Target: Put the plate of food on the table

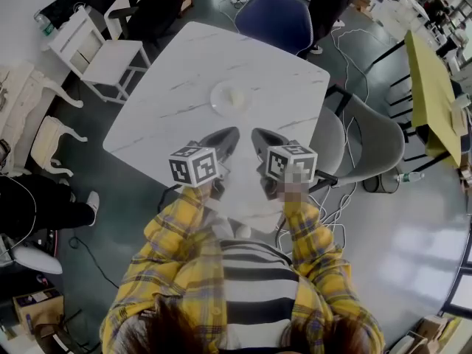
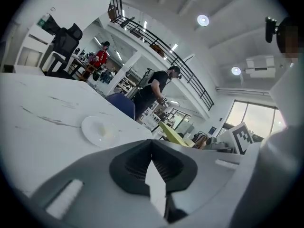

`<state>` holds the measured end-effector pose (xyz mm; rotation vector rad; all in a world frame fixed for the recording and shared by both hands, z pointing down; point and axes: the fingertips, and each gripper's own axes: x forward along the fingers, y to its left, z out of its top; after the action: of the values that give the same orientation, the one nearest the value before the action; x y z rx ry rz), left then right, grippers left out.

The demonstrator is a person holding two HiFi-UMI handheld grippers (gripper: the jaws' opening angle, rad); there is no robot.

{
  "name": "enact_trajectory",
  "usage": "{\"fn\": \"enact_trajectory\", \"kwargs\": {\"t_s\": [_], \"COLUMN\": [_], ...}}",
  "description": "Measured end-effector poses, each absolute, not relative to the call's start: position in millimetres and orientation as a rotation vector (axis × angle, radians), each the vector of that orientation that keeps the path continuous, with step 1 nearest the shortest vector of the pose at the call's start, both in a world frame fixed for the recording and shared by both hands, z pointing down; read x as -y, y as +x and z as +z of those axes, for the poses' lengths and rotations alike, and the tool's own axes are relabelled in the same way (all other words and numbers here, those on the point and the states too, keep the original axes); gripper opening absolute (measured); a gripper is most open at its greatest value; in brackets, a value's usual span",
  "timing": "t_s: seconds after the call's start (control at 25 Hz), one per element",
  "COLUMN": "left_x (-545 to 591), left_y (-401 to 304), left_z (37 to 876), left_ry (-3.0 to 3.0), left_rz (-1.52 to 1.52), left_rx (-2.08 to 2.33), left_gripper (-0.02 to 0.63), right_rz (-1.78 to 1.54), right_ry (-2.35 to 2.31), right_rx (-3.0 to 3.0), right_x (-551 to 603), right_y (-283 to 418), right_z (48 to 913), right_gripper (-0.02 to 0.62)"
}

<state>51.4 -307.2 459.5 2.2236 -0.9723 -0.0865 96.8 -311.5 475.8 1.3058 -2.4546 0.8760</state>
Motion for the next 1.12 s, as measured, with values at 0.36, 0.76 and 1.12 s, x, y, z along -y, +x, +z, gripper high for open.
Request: {"fn": "enact_trajectory", "kwargs": {"t_s": [0.36,0.76,1.12], "left_x": [256.1,229.1,200.0], "left_y": [60.2,52.8,26.6], "left_z": [454.1,449.6,460.6], "left_ry": [2.227,2.259,2.263], "left_rz": [-0.094,-0.085,-0.003], "left_rx": [1.0,0.99,0.941], "left_gripper": [-0.002,-0.002,-0.002], "right_rz": [0.843,0.804,0.859], "right_ry": [1.297,1.345,1.455], "right_rx": [2.494,2.515,2.483], "right_x": [262.2,233.6,206.3], "right_y": [102.4,100.1,81.8], "right_z": [466.0,462.3,466.3], "right_gripper": [-0.003,-0.002,-0.003]}}
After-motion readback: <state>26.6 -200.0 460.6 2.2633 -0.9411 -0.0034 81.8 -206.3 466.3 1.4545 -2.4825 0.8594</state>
